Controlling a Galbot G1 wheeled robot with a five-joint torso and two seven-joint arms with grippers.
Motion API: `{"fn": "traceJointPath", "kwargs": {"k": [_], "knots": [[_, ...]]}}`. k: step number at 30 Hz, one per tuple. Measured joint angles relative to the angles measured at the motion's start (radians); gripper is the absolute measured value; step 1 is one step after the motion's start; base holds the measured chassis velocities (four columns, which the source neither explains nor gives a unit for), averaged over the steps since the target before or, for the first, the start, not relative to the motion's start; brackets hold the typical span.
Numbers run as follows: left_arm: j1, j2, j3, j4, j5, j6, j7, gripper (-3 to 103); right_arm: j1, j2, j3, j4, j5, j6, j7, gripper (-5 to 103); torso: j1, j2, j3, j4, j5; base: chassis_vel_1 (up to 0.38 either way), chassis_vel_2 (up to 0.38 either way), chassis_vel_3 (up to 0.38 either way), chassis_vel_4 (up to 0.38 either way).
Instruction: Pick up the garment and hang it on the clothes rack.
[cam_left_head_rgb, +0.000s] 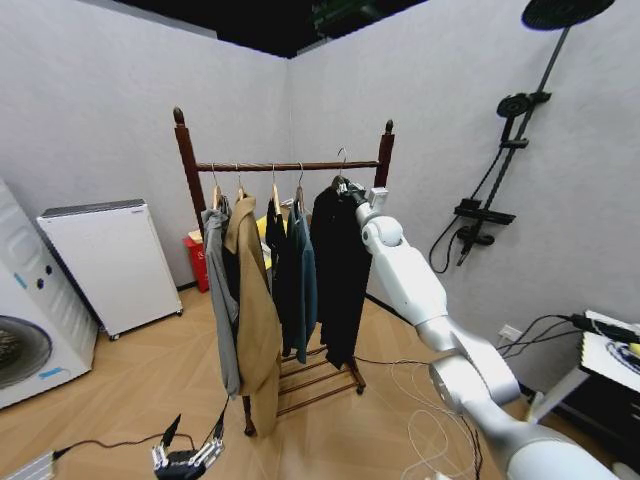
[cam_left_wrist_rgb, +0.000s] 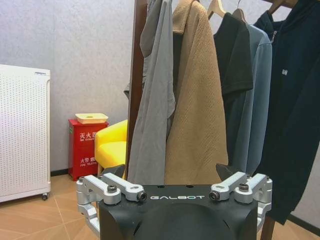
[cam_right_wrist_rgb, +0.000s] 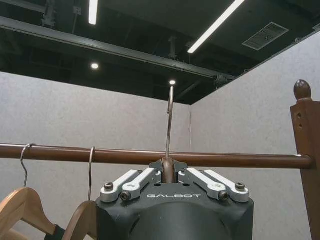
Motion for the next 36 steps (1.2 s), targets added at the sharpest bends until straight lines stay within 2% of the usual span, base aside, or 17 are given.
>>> {"fn": "traceJointPath", "kwargs": {"k": [10, 18, 20, 22, 26, 36], "knots": [[0.0, 0.0, 0.0, 0.0, 0.0, 0.0, 0.0, 100, 0.016, 0.012, -0.007, -0.01, 0.001, -0.011, -0.006, 9, 0.0, 0.0, 0.0, -0.0001, 0.0, -0.035, 0.045, 0.039, -0.042], [0.0, 0.0, 0.0, 0.0, 0.0, 0.0, 0.0, 100, 0.034, 0.021, -0.017, -0.048, 0.016, -0.02, 0.001, 9, 0.001, 0.0, 0.0, -0.0002, 0.0002, -0.171, 0.171, 0.156, -0.159], [0.0, 0.0, 0.0, 0.0, 0.0, 0.0, 0.0, 100, 0.04, 0.022, -0.018, -0.058, 0.017, -0.028, 0.0, 9, 0.002, 0.0, 0.001, 0.0004, 0.0001, -0.117, 0.147, 0.073, -0.106], [0.0, 0.0, 0.0, 0.0, 0.0, 0.0, 0.0, 100, 0.042, 0.022, -0.022, -0.065, 0.019, -0.053, -0.002, 9, 0.002, -0.001, 0.0, -0.0003, 0.0002, -0.099, 0.066, 0.02, 0.018], [0.0, 0.0, 0.0, 0.0, 0.0, 0.0, 0.0, 100, 0.03, 0.012, -0.033, -0.04, 0.023, -0.102, -0.004, 9, 0.0, 0.0, 0.0, 0.0003, 0.0, -0.025, 0.012, 0.005, 0.004], [0.0, 0.0, 0.0, 0.0, 0.0, 0.0, 0.0, 100, -0.032, -0.017, -0.039, 0.02, 0.041, -0.148, -0.016, 9, 0.0, 0.0, 0.0, 0.0001, 0.0, 0.019, -0.01, -0.013, 0.011]]}}
